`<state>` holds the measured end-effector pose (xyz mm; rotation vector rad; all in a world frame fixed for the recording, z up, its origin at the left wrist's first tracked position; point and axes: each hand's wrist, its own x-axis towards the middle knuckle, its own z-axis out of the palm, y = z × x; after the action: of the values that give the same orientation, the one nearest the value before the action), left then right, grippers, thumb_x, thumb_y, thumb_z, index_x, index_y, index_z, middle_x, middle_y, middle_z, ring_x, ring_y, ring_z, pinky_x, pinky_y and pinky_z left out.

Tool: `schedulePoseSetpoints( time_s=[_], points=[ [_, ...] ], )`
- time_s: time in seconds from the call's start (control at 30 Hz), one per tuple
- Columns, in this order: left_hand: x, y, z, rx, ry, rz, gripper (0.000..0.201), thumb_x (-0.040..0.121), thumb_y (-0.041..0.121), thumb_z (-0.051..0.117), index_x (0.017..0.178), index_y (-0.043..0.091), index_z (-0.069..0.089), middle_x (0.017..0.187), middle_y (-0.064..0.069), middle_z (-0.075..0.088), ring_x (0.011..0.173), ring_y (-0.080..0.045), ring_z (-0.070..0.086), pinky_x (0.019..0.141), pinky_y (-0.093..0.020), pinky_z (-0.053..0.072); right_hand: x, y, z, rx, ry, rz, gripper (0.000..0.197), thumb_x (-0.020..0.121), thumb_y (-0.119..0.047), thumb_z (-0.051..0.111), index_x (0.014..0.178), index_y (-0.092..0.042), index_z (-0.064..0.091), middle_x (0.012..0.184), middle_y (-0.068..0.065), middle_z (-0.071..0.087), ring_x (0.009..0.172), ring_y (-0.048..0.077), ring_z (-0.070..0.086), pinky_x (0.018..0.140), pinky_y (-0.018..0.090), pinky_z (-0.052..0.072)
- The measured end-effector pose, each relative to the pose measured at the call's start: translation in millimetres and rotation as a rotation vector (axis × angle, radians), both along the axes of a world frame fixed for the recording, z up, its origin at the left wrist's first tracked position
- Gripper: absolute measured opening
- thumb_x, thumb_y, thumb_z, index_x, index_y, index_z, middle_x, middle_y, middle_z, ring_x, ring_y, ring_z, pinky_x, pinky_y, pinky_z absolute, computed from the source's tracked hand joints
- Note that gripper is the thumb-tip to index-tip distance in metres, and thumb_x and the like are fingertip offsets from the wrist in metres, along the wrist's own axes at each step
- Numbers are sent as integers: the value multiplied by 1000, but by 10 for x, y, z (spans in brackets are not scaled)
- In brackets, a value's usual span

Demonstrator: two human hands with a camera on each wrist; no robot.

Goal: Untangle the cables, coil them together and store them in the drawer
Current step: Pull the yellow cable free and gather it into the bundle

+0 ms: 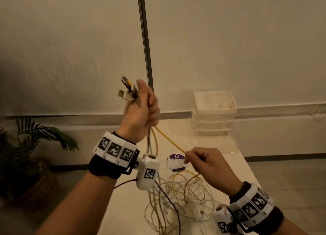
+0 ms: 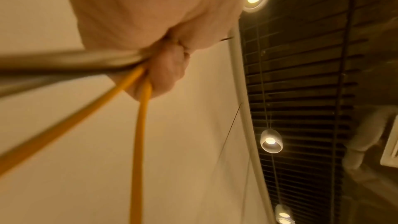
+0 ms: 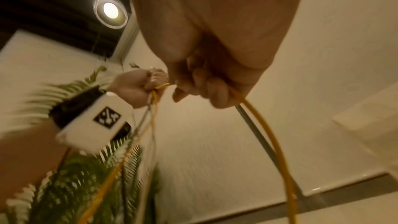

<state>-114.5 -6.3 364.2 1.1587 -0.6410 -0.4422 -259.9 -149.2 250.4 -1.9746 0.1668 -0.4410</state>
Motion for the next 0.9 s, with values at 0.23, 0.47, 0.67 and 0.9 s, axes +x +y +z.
schedulePoseSetpoints(
  time_s=[0.23,0.47,0.67,0.9],
  points=[
    [-24,9,-258,683,-984,28,21,96,12,55,94,24,72,85,18,68,77,10,61,75,-15,49,68,-275,-18,-158,75,47,38,97,-31,51,65,-11,54,56,1,46,53,5,40,57,28,35],
    [-142,-159,-724,519,-796,56,15,81,10,52,74,11,66,70,-1,68,65,-21,63,61,-42,51,302,-190,408,49,-45,84,40,99,-29,46,80,3,58,51,-11,41,48,9,35,50,27,33],
    [253,128,-279,167,-330,632,28,87,21,55,63,30,67,51,14,53,48,-6,43,51,-27,30,250,-216,161,70,34,107,36,101,-21,45,76,3,53,59,8,42,54,18,39,55,31,36],
    [270,282,-103,375,-675,898,30,88,8,67,116,12,56,80,21,57,69,22,56,58,-2,41,364,-288,-96,58,88,-1,36,100,-24,47,71,-3,52,61,-2,44,55,9,37,60,31,32]
  ],
)
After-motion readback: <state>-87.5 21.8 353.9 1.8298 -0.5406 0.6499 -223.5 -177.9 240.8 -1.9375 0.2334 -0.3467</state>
